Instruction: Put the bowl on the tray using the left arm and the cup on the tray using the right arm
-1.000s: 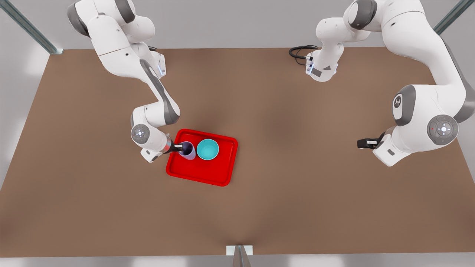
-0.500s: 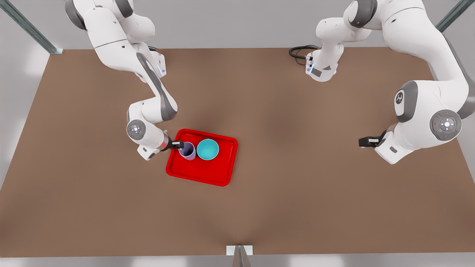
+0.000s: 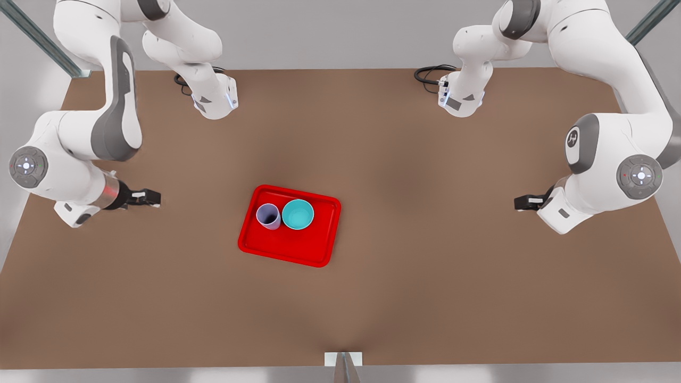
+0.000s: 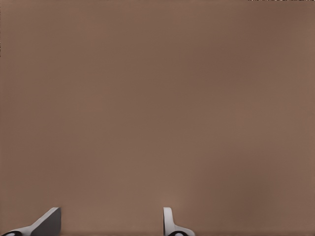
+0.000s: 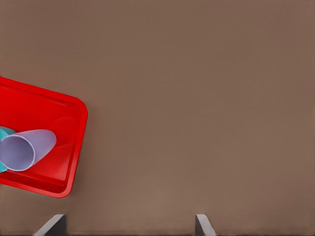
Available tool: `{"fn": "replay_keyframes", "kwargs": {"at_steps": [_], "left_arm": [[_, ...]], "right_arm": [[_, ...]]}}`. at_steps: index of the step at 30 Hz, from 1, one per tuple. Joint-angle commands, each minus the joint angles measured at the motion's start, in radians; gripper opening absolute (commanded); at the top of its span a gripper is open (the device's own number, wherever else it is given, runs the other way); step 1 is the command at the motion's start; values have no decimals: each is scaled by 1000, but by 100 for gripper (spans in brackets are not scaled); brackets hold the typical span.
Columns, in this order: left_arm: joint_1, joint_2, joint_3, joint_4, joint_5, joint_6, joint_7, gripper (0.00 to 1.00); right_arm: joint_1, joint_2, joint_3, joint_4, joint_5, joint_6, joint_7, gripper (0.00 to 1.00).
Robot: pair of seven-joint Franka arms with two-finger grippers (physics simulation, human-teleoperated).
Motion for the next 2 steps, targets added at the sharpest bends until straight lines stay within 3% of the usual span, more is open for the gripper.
{"fn": "replay_keyframes", "kwargs": {"at_steps": [1,2], "left_arm": [[0,-2,0,0,2,0,-1,100],[0,-2,0,0,2,0,-1,100]], "right_arm": [[-11,-2,16,0,-1,3,-2,100],[-22,-2,33,0,-3,9,0,100]]}}
